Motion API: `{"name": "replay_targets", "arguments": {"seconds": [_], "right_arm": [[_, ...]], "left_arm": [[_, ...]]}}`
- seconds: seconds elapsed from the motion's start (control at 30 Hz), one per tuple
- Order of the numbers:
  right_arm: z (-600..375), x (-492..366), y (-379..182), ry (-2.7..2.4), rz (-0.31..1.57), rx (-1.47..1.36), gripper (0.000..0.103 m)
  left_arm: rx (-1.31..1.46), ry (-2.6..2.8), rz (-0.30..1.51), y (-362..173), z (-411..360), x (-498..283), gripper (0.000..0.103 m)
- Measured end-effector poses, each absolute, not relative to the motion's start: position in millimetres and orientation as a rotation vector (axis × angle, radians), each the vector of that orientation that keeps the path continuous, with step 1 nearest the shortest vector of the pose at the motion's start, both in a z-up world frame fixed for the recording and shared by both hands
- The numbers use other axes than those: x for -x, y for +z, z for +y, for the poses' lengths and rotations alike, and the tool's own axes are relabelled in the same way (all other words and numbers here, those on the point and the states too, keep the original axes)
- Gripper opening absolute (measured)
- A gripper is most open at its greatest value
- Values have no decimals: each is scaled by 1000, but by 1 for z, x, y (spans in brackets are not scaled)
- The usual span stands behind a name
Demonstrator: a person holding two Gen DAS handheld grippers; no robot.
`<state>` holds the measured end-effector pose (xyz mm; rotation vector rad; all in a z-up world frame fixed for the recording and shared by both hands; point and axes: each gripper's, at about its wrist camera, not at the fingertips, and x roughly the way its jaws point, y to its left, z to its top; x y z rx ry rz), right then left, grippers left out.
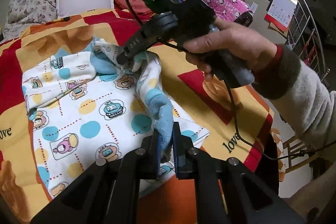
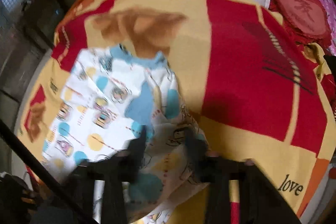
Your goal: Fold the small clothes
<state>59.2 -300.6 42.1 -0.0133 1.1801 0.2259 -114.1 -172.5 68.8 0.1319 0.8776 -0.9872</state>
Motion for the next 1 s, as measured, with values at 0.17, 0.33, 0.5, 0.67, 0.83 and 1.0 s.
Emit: {"name": "replay_targets", "arguments": {"seconds": [0.17,0.33,0.5,0.67,0.83,1.0], "right_arm": [[-322,-57,65,216,1067,-76,7],[-366,-55,95,158,945,-214,3],[-388,-61,94,170,918,-319,3],[-378,-59,82,227,970,-393,70],[-366,-66,63,223,1021,-380,46],[-361,-62,52,237,1042,-355,15]], "left_arm": [[-133,-951,858,80,-160,99,9],[-56,-856,847,98,-137,42,9],[-6,-749,857,103,-118,-14,9],[-47,-761,844,103,-118,-4,9],[-83,-762,835,101,-124,3,9],[-80,-737,836,101,-119,-6,9]]}}
